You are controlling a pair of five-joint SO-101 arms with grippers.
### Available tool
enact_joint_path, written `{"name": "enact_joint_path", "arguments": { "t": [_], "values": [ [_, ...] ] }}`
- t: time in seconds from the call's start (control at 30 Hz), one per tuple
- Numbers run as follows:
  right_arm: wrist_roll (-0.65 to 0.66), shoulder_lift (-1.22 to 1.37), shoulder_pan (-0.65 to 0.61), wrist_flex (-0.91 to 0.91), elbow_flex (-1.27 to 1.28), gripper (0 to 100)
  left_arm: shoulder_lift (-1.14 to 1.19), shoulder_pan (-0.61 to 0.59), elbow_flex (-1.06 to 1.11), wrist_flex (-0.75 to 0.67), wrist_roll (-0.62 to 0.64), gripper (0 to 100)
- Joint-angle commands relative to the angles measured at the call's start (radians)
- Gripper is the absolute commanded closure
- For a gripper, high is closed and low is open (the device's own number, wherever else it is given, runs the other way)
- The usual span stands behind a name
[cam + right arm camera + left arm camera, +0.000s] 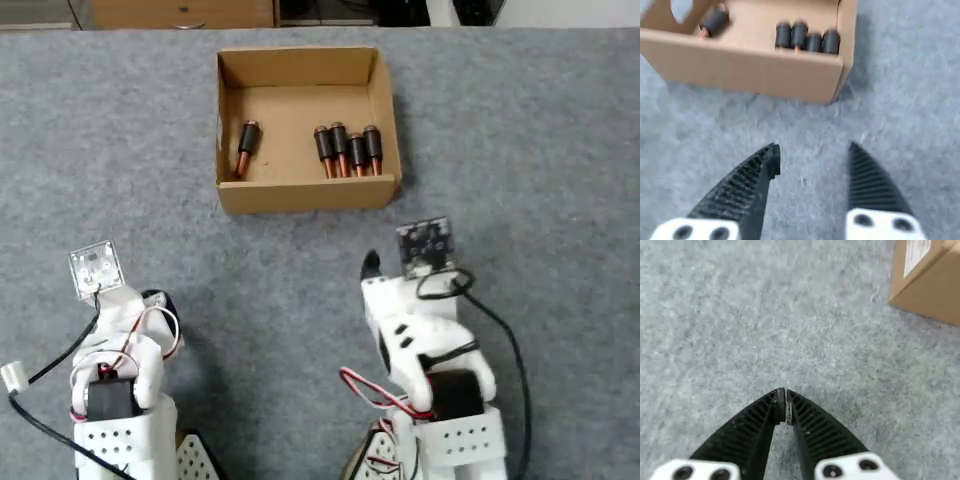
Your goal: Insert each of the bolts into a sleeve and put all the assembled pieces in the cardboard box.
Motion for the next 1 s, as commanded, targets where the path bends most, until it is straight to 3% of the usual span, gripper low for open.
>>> {"name": "enact_joint_path", "arguments": {
  "t": [0.0,0.07,0.17,0.43,0.97],
  "values": [
    [0.078,-0.116,0.01,-0.018,0.12,99.8,-0.002,0.003,0.012,-0.023,-0.011,98],
    [0.115,-0.171,0.012,0.017,0.131,96.2,-0.001,0.005,0.012,-0.014,-0.006,98],
    [0.147,-0.228,-0.012,0.115,0.128,99.8,-0.001,0.005,0.012,0.04,-0.005,98],
    [0.164,-0.236,-0.018,0.436,0.128,97.4,-0.001,-0.003,0.012,0.114,-0.005,98],
    [0.164,-0.232,-0.018,0.425,0.128,97.4,-0.001,-0.003,0.012,0.115,-0.005,98]
  ]
}}
